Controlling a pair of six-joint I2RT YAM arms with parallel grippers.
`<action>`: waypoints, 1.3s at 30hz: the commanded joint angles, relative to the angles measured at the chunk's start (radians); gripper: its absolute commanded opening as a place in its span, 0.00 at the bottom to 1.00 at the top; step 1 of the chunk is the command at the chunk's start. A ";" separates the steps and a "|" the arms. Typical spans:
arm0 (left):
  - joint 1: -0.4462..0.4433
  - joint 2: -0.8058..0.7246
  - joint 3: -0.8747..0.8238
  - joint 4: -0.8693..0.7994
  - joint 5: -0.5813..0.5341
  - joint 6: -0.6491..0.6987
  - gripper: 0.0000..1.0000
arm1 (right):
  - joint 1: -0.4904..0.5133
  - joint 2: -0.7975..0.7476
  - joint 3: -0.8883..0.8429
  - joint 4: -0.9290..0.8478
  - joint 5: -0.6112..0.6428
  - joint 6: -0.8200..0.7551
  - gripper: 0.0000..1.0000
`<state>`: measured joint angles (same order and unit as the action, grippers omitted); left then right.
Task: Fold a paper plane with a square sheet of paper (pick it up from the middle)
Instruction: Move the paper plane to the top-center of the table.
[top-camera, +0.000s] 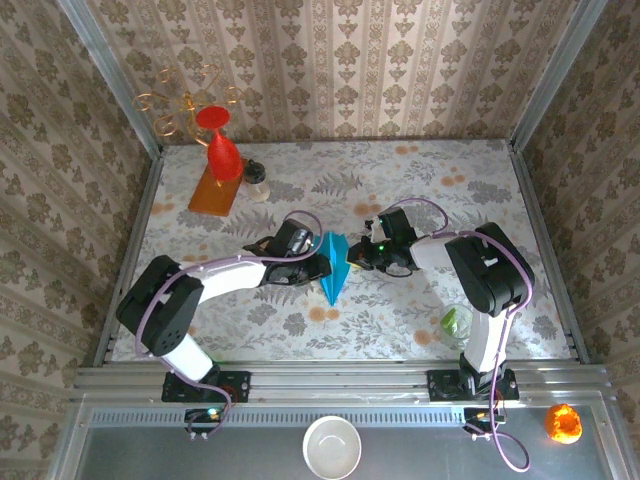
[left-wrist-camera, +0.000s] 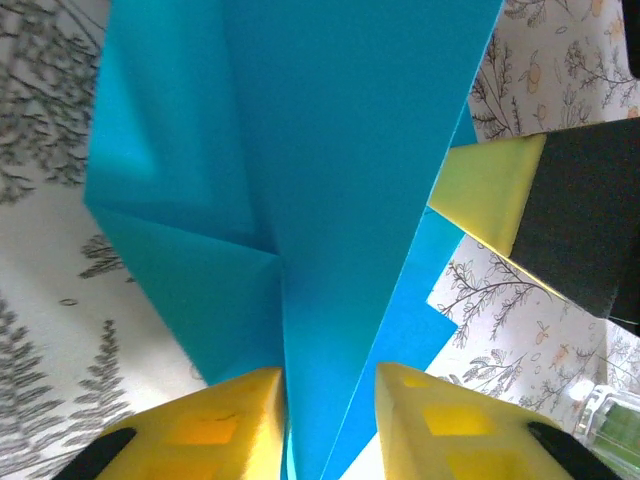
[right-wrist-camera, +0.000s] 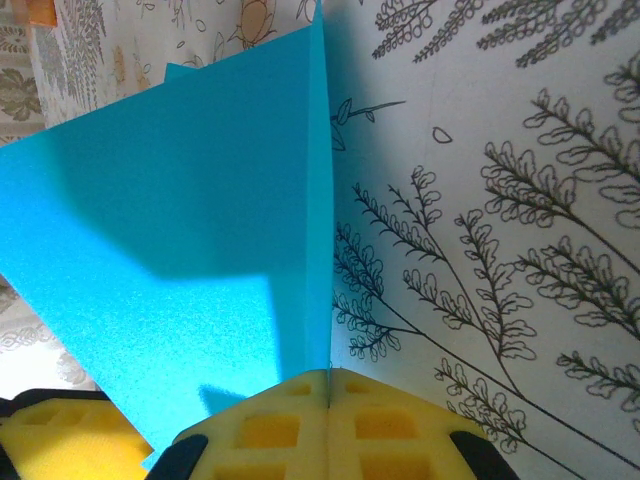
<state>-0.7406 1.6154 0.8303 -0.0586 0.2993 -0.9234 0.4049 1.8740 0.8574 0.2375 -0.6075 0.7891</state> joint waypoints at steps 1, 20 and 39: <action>-0.014 0.023 0.038 0.009 0.036 0.015 0.33 | 0.005 -0.004 0.008 0.010 -0.021 0.004 0.01; -0.106 0.128 0.197 -0.215 -0.130 0.062 0.47 | 0.005 -0.025 0.008 0.020 -0.040 0.019 0.02; -0.114 0.156 0.239 -0.268 -0.148 0.095 0.55 | 0.008 -0.037 0.013 0.012 -0.046 0.026 0.02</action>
<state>-0.8505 1.7618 1.0374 -0.2703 0.1783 -0.8509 0.4065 1.8595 0.8574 0.2398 -0.6361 0.8120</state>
